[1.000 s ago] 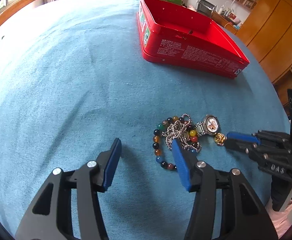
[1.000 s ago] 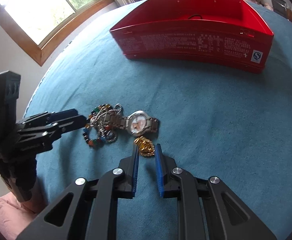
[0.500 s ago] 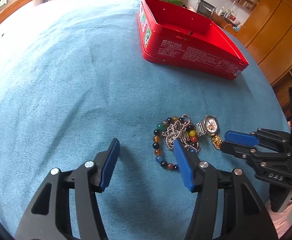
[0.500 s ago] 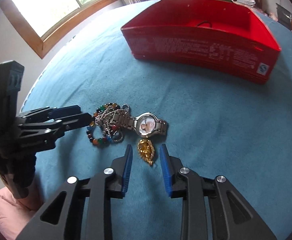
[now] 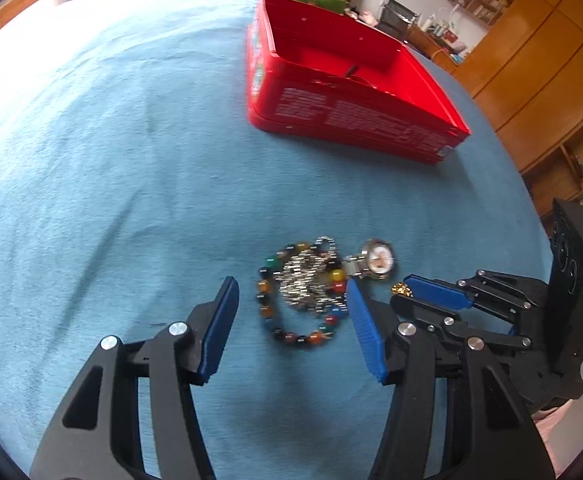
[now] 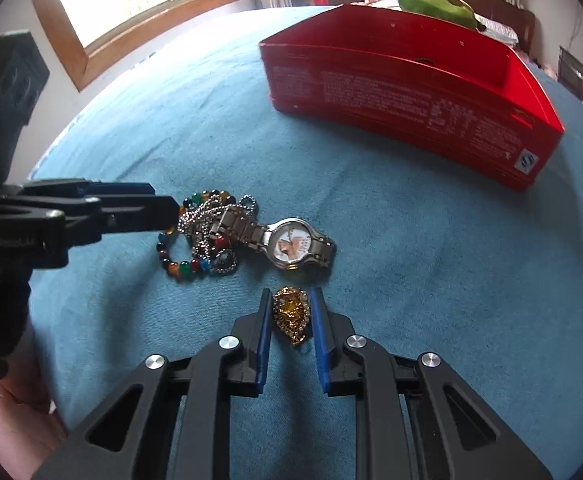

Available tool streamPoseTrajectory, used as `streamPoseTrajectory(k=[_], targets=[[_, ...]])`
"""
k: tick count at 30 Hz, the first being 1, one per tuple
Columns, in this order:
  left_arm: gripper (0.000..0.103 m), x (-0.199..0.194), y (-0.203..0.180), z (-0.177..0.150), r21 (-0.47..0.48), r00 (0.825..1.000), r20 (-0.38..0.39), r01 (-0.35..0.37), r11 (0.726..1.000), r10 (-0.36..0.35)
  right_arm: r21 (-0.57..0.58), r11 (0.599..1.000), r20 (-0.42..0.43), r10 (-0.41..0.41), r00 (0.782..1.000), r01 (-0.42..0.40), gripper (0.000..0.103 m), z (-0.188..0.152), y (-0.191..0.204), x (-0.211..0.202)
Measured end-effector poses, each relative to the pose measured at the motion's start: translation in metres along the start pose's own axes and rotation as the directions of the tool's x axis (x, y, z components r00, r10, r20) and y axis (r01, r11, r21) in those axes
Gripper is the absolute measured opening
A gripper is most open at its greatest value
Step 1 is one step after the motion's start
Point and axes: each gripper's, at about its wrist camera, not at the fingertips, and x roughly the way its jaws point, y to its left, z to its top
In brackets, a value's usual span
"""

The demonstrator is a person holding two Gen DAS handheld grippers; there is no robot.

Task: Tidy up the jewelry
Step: 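Close the right tool on the gold pendant, then grasp the silver clasp keychain with the left tool while the right tool holds the pendant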

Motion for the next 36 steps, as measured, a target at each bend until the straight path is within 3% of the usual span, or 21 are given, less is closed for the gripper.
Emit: streamPoseTrajectory(k=[10,14,19,25,26,27,28,33,36], targets=[[0.054,0.014,-0.034,0.016,0.039,0.999,-0.032,0.033,0.999,-0.032,0.085,0.996,0.045,-0.017,0.999,0.014,0.019,-0.011,-0.034,-0.021],[0.048,0.024,-0.049,0.018,0.064,0.996,-0.065,0.064,0.996,-0.06,0.1,0.995,0.051,-0.009,0.999,0.003,0.019,-0.016,-0.045,-0.023],[0.031,0.037,-0.053,0.018,0.058,0.994,-0.1,0.056,0.997,-0.05,0.108,0.994,0.059,0.002,0.998,-0.009,0.019,-0.015,-0.051,-0.024],[0.03,0.044,-0.054,0.018,0.047,0.993,-0.111,0.054,0.997,-0.049,0.106,0.994,0.065,0.012,0.998,-0.019,0.019,-0.016,-0.053,-0.027],[0.025,0.045,-0.055,0.017,0.051,0.994,-0.107,0.042,0.998,-0.037,0.106,0.994,0.067,0.012,0.998,-0.019,0.019,-0.016,-0.053,-0.027],[0.013,0.046,-0.055,0.018,0.051,0.995,-0.102,0.029,0.998,-0.023,0.107,0.994,0.068,0.013,0.998,-0.021,0.019,-0.016,-0.054,-0.027],[0.011,0.048,-0.054,0.018,0.05,0.995,-0.1,0.024,0.998,-0.019,0.107,0.994,0.069,0.014,0.997,-0.022,0.019,-0.017,-0.055,-0.028],[0.01,0.045,-0.048,0.013,0.015,0.995,-0.088,0.042,0.999,-0.04,0.116,0.993,0.077,0.013,0.997,-0.022,0.019,-0.018,-0.057,-0.032],[0.005,0.041,-0.047,0.001,-0.025,0.988,-0.117,0.103,0.994,-0.105,0.118,0.993,0.081,0.012,0.997,-0.022,0.019,-0.018,-0.06,-0.035]])
